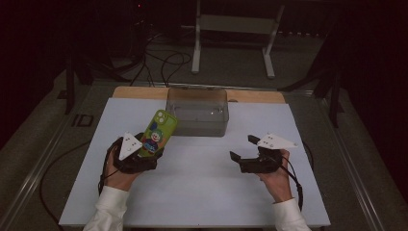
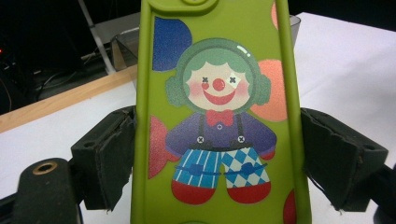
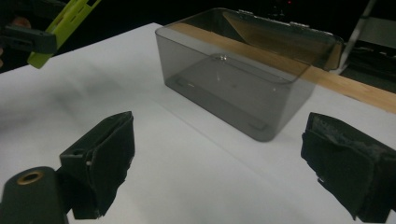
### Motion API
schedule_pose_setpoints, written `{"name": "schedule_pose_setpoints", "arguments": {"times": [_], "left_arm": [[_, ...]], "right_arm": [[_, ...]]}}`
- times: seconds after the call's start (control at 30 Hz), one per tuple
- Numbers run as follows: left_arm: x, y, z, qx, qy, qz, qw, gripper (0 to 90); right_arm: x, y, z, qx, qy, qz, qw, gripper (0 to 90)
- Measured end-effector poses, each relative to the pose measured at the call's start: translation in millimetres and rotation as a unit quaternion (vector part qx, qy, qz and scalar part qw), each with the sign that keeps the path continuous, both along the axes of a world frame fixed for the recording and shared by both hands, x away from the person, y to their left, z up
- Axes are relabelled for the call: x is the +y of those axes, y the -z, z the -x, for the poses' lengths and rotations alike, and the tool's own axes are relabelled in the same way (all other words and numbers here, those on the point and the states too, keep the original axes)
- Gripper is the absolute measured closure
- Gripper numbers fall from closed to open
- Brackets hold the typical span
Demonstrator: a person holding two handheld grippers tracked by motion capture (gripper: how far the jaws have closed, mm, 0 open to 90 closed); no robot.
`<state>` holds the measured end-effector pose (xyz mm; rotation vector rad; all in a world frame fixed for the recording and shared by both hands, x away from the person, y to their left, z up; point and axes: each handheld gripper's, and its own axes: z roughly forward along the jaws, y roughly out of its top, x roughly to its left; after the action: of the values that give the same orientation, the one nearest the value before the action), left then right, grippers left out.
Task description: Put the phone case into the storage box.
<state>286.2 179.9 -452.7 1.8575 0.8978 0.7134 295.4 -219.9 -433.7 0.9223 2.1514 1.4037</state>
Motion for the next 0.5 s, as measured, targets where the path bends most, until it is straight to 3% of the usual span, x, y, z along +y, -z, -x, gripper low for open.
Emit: {"name": "schedule_pose_setpoints", "arguments": {"times": [0.5], "left_arm": [[-0.7, -5.1, 2.5, -0.009, 0.004, 0.009, 0.9999, 15.9]], "right_arm": [[30.4, -12.5, -10.6, 0.009, -0.022, -0.011, 0.9997, 9.6]]}}
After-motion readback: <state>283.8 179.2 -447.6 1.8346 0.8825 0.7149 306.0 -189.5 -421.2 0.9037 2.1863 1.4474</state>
